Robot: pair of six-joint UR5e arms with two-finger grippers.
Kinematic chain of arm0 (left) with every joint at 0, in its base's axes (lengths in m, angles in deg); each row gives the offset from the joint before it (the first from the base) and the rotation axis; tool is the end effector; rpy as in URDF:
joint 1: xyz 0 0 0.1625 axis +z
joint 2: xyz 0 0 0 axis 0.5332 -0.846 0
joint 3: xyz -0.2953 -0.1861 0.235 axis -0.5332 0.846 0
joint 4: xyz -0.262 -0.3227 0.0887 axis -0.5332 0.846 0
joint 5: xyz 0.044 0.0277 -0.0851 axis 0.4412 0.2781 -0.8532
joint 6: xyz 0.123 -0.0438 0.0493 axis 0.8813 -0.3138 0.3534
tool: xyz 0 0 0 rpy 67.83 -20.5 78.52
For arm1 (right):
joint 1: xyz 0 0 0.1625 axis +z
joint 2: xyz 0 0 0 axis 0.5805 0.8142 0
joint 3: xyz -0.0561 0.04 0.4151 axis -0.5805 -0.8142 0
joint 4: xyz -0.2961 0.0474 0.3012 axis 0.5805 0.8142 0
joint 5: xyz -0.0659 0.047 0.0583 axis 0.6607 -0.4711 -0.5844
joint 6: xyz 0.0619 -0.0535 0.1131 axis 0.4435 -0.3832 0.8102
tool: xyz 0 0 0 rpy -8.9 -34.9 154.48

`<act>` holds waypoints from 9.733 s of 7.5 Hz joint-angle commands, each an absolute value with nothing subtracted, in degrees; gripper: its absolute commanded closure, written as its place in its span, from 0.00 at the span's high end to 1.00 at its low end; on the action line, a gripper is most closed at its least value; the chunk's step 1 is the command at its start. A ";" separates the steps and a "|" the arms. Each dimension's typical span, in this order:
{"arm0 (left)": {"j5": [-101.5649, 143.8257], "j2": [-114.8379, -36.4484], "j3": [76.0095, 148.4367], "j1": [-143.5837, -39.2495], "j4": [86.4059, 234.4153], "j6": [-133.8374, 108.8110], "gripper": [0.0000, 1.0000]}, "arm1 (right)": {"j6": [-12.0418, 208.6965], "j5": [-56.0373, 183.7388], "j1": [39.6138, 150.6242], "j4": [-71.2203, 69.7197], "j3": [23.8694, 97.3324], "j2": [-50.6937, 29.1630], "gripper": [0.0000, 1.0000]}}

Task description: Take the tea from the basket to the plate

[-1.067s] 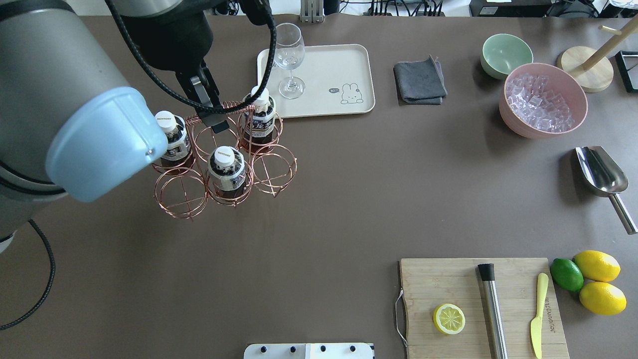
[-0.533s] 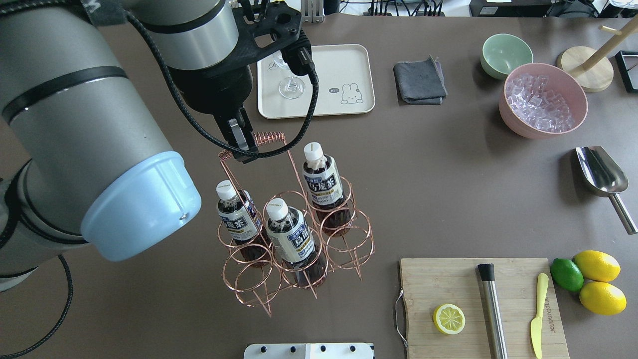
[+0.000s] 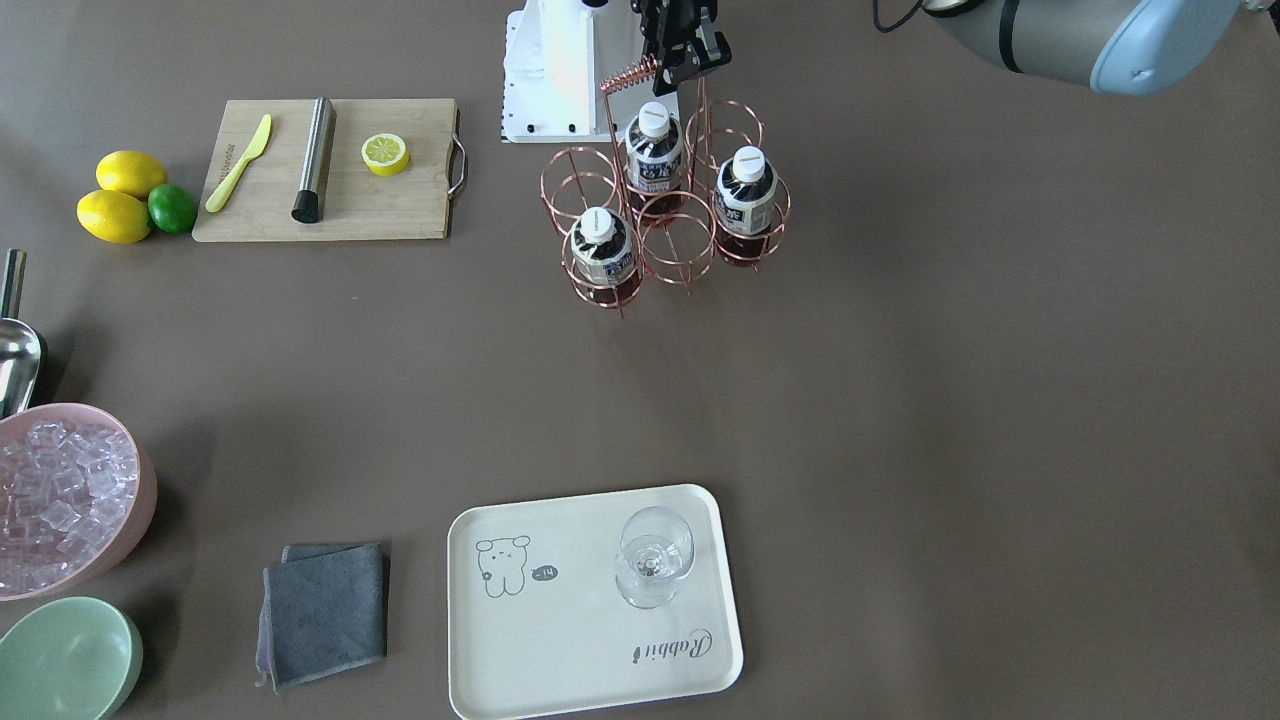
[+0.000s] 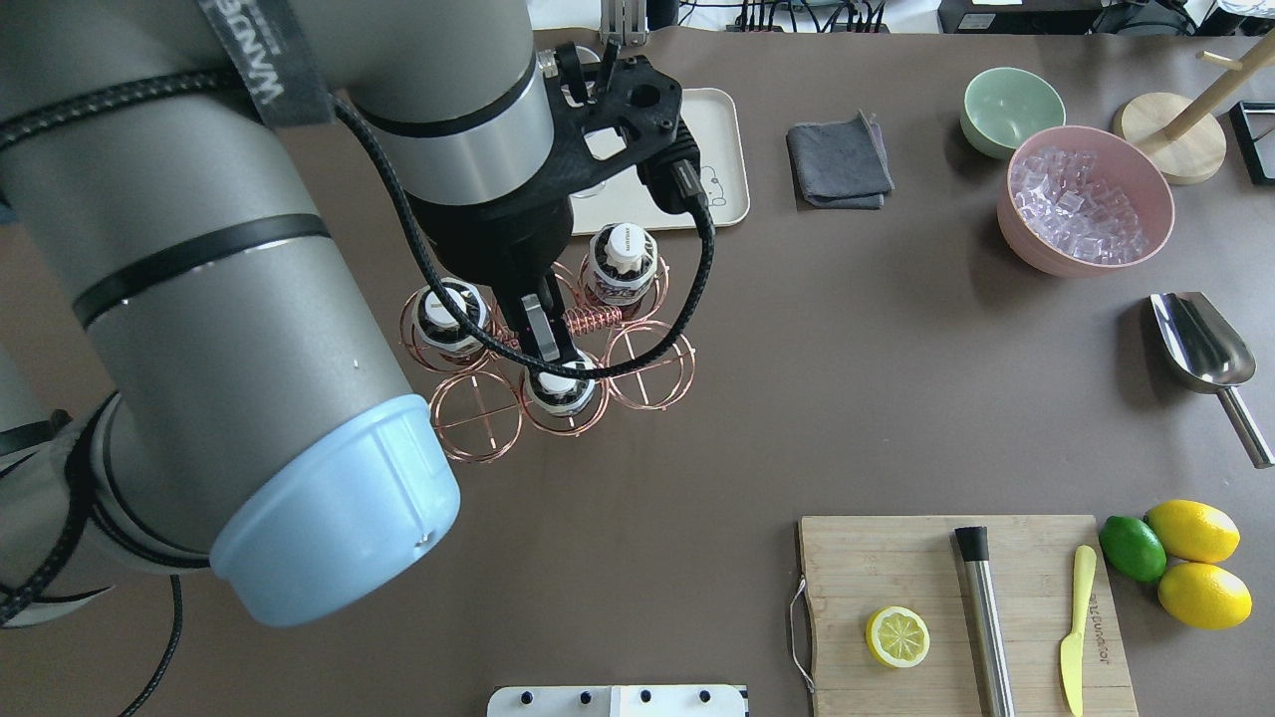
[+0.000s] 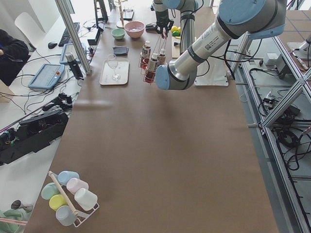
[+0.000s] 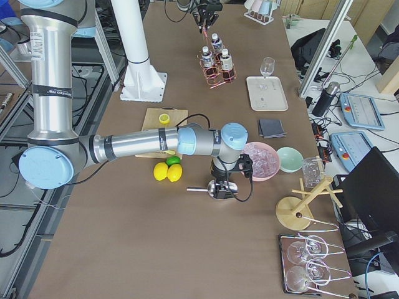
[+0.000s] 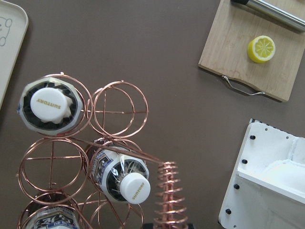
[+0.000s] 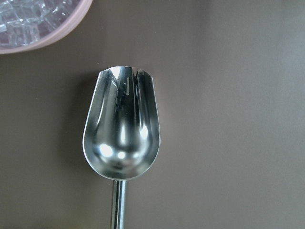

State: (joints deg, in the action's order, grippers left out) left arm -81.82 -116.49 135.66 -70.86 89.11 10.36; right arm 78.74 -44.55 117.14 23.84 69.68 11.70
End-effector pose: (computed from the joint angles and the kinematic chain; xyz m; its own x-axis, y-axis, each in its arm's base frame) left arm 0.3977 -0.3874 -0.0074 0.1442 0.9294 -0.3397 -0.6267 0.3515 0.6955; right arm -0.0289 -0.4787 0.6224 0.7358 -0.1435 0.6618 0.1850 0.9827 0.0073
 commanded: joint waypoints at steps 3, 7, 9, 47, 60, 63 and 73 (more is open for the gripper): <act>-78.80 -117.39 135.34 -67.11 90.01 9.95 0.00 | 79.28 -49.44 116.61 24.37 76.77 11.27 1.00; -78.80 -117.05 135.16 -66.85 90.01 9.95 0.00 | 111.62 -52.08 107.87 24.80 79.76 2.08 1.00; -78.80 -116.78 134.99 -66.68 90.01 9.95 0.00 | 128.26 -49.55 99.42 24.46 76.78 -7.68 1.00; -78.80 -115.90 131.03 -65.88 90.36 10.48 0.00 | 189.75 -68.49 86.79 15.67 72.55 -33.45 0.00; -78.80 -117.74 131.73 -67.37 89.40 10.65 0.00 | 163.48 -67.39 98.68 6.56 21.79 -51.72 0.00; -79.06 -119.06 132.00 -70.00 87.56 10.74 0.00 | 163.39 -60.12 94.31 -2.66 20.08 -53.50 0.00; -82.57 -112.15 136.48 -90.89 73.14 35.12 0.00 | 156.98 -54.64 92.18 -2.79 19.46 -54.91 0.00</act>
